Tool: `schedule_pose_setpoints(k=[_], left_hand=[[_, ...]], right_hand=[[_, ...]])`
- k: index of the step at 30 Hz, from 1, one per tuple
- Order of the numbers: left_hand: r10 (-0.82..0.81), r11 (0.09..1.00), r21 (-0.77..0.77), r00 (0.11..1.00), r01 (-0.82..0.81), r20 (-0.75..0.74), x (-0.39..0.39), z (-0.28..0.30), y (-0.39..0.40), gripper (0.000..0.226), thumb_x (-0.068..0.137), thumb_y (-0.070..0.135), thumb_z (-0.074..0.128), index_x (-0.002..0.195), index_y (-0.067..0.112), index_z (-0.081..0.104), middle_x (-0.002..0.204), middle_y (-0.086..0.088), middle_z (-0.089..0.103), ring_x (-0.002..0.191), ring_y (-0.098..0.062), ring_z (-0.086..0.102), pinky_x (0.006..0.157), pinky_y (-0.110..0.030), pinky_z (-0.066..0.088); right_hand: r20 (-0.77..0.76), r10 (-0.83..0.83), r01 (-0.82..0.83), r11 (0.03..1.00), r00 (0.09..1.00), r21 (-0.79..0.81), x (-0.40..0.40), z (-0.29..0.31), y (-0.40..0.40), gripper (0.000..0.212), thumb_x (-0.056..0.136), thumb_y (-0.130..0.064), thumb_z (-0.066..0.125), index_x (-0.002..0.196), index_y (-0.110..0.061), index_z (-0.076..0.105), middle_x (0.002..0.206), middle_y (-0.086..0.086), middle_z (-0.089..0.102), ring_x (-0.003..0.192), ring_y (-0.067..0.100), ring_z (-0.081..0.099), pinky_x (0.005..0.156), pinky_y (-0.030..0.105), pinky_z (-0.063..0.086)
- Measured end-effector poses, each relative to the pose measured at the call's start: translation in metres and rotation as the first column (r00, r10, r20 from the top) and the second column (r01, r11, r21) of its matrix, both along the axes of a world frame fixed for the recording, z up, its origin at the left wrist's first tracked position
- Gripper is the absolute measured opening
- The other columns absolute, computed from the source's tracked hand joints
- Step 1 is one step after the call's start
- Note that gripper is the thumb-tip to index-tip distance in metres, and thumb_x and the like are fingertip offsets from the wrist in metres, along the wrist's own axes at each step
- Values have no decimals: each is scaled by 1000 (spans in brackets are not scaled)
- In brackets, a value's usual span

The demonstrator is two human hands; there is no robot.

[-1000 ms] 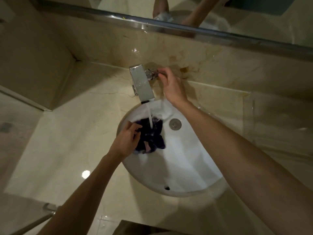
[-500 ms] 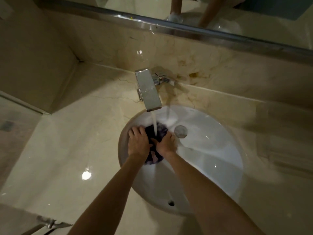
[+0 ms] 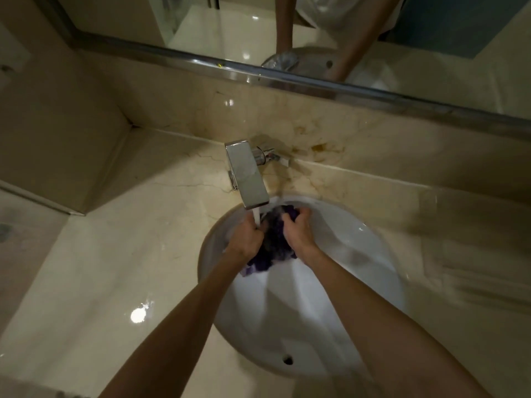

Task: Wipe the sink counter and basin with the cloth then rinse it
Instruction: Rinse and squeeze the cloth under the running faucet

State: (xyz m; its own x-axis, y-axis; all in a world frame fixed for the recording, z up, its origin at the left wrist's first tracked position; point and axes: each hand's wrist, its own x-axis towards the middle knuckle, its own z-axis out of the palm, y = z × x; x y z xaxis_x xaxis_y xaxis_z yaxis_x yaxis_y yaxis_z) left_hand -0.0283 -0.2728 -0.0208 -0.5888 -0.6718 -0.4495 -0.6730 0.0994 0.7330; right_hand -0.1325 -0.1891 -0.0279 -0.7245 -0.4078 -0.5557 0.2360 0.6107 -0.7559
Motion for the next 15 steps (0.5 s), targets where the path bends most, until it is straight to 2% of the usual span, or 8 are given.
schedule_pose_setpoints(k=[2, 4, 6, 8, 9, 11, 13, 15], left_hand=[[-5, 999, 42, 998, 7, -63, -4, 8, -1, 36, 97, 43, 52, 107, 11, 63, 100, -10, 72, 95, -27, 67, 76, -33, 48], [-50, 997, 51, 991, 56, -123, -4, 15, -6, 31, 88, 45, 67, 98, 15, 63, 93, -1, 71, 89, -18, 68, 76, -29, 50], [-163, 985, 32, 976, 169, -144, 1, 22, -15, 38, 73, 45, 81, 96, 21, 63, 90, 6, 70, 86, -9, 66, 75, -24, 49], [-347, 936, 10, 927, 352, -143, 6, 27, -28, 43, 61, 45, 89, 93, 29, 65, 90, 13, 70, 87, -5, 65, 81, -26, 50], [-450, 892, -13, 886, 452, -107, 8, 30, -35, 46, 58, 47, 90, 95, 33, 66, 95, 16, 69, 91, -4, 64, 87, -27, 49], [-593, 805, -16, 805, 593, -11, 11, 33, -53, 65, 56, 47, 92, 113, 35, 62, 114, 18, 62, 108, -7, 57, 97, -25, 43], [-665, 746, 16, 741, 666, 96, 12, 33, -68, 82, 61, 38, 91, 132, 25, 53, 131, 8, 52, 120, -15, 49, 101, -25, 37], [-670, 731, 9, 716, 682, 193, 11, 30, -75, 78, 70, 29, 87, 138, 17, 49, 135, -5, 52, 123, -24, 50, 101, -28, 38]], right_hand=[[-43, 52, -52, 999, 998, -10, -3, 8, 3, 56, 86, -42, 74, 123, -15, 41, 102, -2, 60, 100, 25, 62, 87, 39, 51], [-127, 120, -117, 993, 985, 35, -4, 11, 7, 48, 90, -38, 72, 122, -16, 45, 104, -2, 61, 97, 22, 62, 81, 33, 47], [-198, 146, -137, 989, 969, 62, -8, 15, 10, 39, 94, -37, 67, 121, -16, 50, 104, -1, 63, 101, 25, 63, 78, 30, 43], [-265, 177, -159, 984, 948, 86, -12, 17, 10, 35, 95, -40, 64, 118, -15, 54, 109, 4, 68, 105, 28, 63, 79, 31, 44], [-306, 210, -184, 976, 929, 113, -16, 17, 10, 36, 95, -43, 63, 117, -15, 56, 111, 6, 70, 105, 29, 63, 80, 33, 47], [-382, 327, -273, 943, 864, 189, -23, 21, 10, 38, 94, -48, 62, 113, -15, 59, 110, 10, 70, 103, 31, 64, 84, 40, 52], [-446, 463, -372, 885, 766, 281, -31, 24, 12, 40, 95, -50, 60, 111, -13, 58, 105, 13, 69, 97, 33, 64, 82, 43, 54], [-450, 549, -423, 833, 704, 356, -37, 26, 14, 41, 97, -51, 54, 113, -14, 54, 102, 16, 68, 93, 35, 64, 76, 43, 53]])
